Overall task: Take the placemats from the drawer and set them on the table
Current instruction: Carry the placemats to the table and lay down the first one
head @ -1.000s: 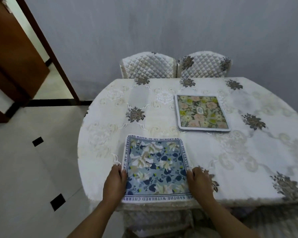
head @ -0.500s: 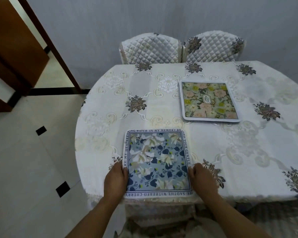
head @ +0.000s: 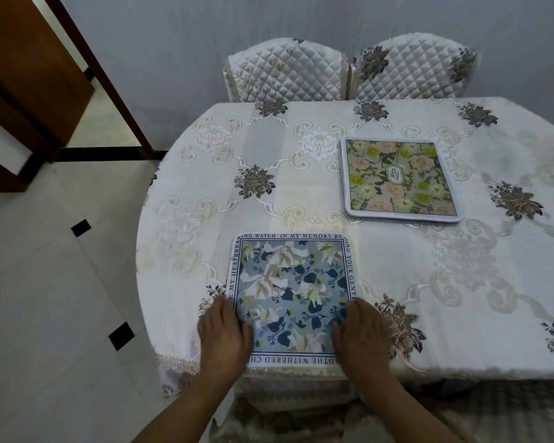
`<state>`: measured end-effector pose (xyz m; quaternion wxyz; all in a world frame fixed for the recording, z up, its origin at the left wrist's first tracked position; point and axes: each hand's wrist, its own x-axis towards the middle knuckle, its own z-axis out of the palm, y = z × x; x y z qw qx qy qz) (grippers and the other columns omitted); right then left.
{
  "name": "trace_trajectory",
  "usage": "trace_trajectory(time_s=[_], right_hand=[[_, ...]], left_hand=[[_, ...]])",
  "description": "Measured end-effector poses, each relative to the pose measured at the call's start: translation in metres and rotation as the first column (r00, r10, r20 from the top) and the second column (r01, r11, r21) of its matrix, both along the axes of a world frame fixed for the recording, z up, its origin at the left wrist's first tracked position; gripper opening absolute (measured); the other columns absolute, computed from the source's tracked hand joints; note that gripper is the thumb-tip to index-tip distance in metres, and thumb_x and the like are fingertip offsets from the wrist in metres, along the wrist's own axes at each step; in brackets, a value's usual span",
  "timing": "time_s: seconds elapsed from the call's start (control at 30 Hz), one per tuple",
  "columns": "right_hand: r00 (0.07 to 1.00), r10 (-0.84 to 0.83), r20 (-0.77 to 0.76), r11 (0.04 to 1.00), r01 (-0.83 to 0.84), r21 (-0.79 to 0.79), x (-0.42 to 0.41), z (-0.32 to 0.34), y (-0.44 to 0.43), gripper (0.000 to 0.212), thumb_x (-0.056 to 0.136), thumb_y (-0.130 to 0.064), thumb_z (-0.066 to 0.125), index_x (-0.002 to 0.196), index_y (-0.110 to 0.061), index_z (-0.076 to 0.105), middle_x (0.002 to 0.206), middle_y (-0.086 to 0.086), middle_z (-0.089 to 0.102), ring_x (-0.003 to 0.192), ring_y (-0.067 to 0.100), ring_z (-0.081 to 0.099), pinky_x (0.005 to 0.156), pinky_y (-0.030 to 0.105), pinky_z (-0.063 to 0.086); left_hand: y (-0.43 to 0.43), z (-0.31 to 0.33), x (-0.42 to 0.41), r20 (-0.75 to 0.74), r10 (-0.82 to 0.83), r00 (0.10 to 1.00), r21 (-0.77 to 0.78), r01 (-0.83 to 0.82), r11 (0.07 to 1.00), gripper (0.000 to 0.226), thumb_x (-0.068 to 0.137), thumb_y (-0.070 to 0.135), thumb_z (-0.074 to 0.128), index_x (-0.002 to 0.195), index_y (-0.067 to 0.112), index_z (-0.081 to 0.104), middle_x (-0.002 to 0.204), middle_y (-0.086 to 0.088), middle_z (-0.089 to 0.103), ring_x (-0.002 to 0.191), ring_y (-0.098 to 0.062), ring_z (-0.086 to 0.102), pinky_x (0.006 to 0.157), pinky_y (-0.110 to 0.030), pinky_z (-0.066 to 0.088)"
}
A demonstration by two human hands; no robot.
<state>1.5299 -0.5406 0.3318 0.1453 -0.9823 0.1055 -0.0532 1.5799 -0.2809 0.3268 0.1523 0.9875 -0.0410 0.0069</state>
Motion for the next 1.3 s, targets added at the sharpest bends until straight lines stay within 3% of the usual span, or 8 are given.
trace_trajectory(time_s=[0.1,0.23,0.47,0.63,0.73,0.87,1.17,1.3], right_hand=[[0.965,0.25,-0.075,0.968,-0.249,0.026,0.0,-0.008,0.042,0.052,0.095,-0.039,0.038,0.137,-0.009,0.04,0.143,0.014,0.043,0.134,0.03,0.037,0.11,0.045,0.026],[0.9,0.4,-0.173,0.915,-0.402,0.021,0.005,-0.017,0.075,0.057,0.097,-0.038,0.033,0.144,-0.007,0.033,0.152,0.013,0.031,0.141,0.029,0.031,0.111,0.043,0.012],[0.899,0.405,-0.168,0.913,-0.408,0.018,0.004,-0.018,0.042,0.061,0.099,-0.039,0.028,0.15,-0.006,0.02,0.158,0.012,0.02,0.148,0.022,0.009,0.116,0.039,0.011],[0.916,0.341,-0.21,0.939,-0.341,0.036,-0.004,-0.02,0.01,0.062,0.099,-0.039,0.021,0.151,-0.007,0.016,0.159,0.009,0.01,0.148,0.022,0.007,0.117,0.038,0.012],[0.923,0.314,-0.224,0.949,-0.309,0.058,-0.011,-0.018,-0.011,0.064,0.099,-0.043,0.015,0.15,-0.005,0.021,0.158,0.011,0.018,0.147,0.023,0.014,0.115,0.042,0.019],[0.928,0.284,-0.24,0.959,-0.279,0.056,-0.016,-0.013,-0.02,0.066,0.098,-0.045,0.013,0.149,-0.004,0.02,0.158,0.013,0.019,0.147,0.024,0.013,0.115,0.041,0.016],[0.839,0.499,-0.215,0.859,-0.511,-0.001,0.058,-0.011,0.044,0.061,0.101,-0.043,0.017,0.15,-0.007,0.019,0.157,0.012,0.022,0.146,0.026,0.012,0.113,0.043,0.009],[0.822,0.528,-0.213,0.838,-0.545,-0.027,0.122,-0.014,0.049,0.065,0.096,-0.041,0.024,0.15,-0.004,0.019,0.158,0.013,0.021,0.147,0.025,0.007,0.117,0.043,0.0]], left_hand=[[-0.027,0.0,-0.016,-0.042,-0.121,0.992,0.013,0.122,0.992,0.059,0.095,0.041,0.041,0.141,0.006,0.033,0.146,-0.019,0.033,0.135,-0.033,0.029,0.114,-0.047,0.019],[-0.045,-0.008,-0.019,-0.13,-0.206,0.97,0.106,0.22,0.97,0.062,0.099,0.043,0.021,0.144,0.002,0.034,0.15,-0.02,0.036,0.142,-0.031,0.028,0.117,-0.045,0.012],[-0.014,-0.014,-0.018,-0.147,-0.277,0.95,0.132,0.296,0.946,0.075,0.096,0.054,0.02,0.152,0.006,0.007,0.16,-0.013,0.003,0.149,-0.024,-0.002,0.119,-0.041,0.006],[-0.001,-0.015,-0.021,-0.184,-0.279,0.943,0.113,0.302,0.947,0.069,0.097,0.047,0.02,0.152,0.006,0.012,0.16,-0.014,0.01,0.149,-0.023,0.0,0.119,-0.039,0.005],[0.005,-0.014,-0.023,-0.189,-0.286,0.939,0.106,0.309,0.945,0.066,0.098,0.045,0.02,0.152,0.007,0.012,0.16,-0.012,0.009,0.149,-0.021,-0.001,0.12,-0.037,0.002],[0.009,-0.013,-0.028,-0.196,-0.286,0.938,0.095,0.308,0.947,0.067,0.099,0.046,0.018,0.152,0.006,0.009,0.161,-0.012,0.005,0.149,-0.023,-0.004,0.12,-0.038,-0.002],[-0.036,-0.012,0.035,-0.158,-0.366,0.917,0.078,0.381,0.921,0.067,0.1,0.049,0.017,0.152,0.008,0.005,0.16,-0.013,-0.001,0.147,-0.026,-0.011,0.117,-0.041,-0.006],[-0.052,-0.01,0.104,-0.149,-0.382,0.912,0.105,0.399,0.911,0.069,0.095,0.044,0.014,0.151,0.003,0.017,0.159,-0.019,0.014,0.148,-0.03,0.0,0.12,-0.043,-0.001]])
